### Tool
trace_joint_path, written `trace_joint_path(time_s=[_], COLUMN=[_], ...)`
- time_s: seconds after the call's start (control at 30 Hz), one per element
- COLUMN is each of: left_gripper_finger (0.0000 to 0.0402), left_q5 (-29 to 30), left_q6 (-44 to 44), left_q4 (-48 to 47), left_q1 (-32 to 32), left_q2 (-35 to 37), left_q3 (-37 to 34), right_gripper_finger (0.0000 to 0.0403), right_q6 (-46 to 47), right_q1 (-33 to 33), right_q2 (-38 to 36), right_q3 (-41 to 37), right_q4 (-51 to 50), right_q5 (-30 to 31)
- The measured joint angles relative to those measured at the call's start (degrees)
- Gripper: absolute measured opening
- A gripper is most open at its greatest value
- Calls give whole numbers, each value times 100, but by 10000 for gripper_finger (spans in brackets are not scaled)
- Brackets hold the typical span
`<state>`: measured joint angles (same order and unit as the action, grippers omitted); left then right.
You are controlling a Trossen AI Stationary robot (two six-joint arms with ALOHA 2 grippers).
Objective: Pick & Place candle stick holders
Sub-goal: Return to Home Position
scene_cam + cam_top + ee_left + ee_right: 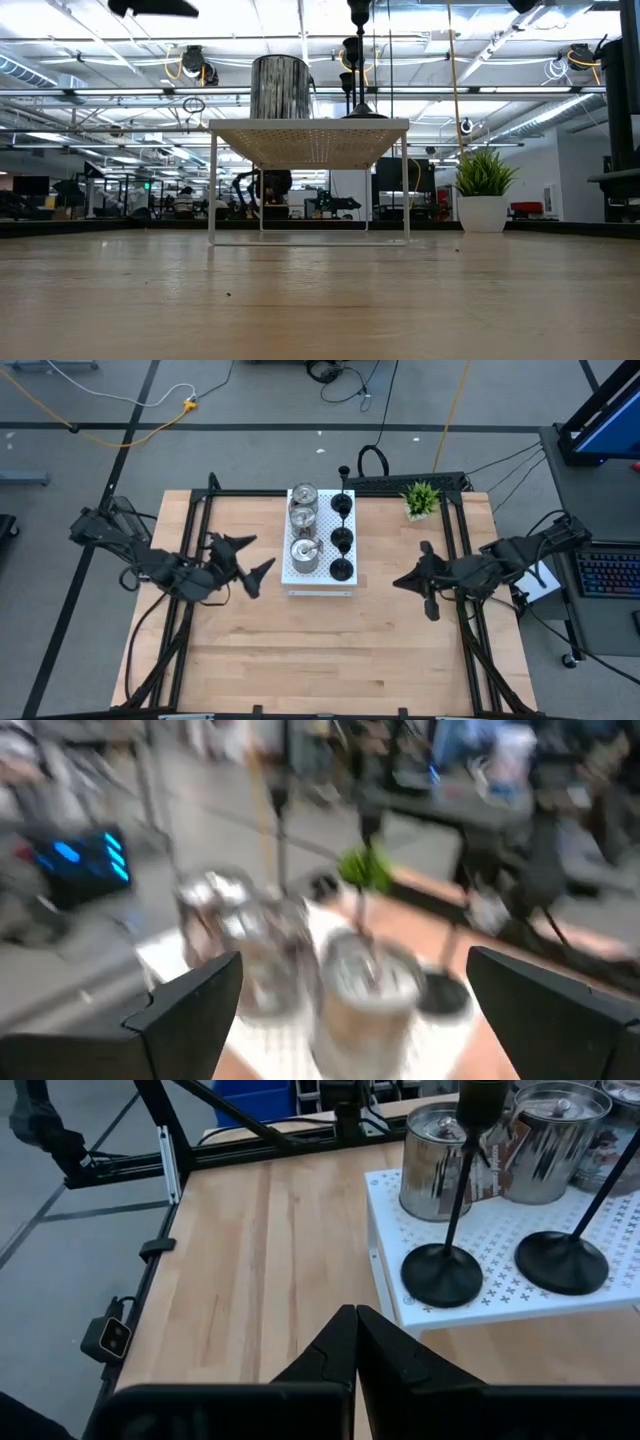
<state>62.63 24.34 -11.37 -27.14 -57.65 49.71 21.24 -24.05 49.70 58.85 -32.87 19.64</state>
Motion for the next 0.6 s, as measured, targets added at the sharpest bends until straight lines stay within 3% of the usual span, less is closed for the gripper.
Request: trace_joint_path(time_s=[0.17,0.6], left_gripper_finger=[392,392], left_q5=[-692,-729], left_q6=[1071,926], left_q4=[-1157,-1308], left_q1=[48,59], left_q2=[77,26], left_q3=[-2,-2], right_gripper_finger=[0,0], right_q6=[-147,-242], right_q1=[-4,-4], right_q2=[-90,-602], right_q3=[0,0], right_q4=[-54,-324], right_q5=[-17,-25])
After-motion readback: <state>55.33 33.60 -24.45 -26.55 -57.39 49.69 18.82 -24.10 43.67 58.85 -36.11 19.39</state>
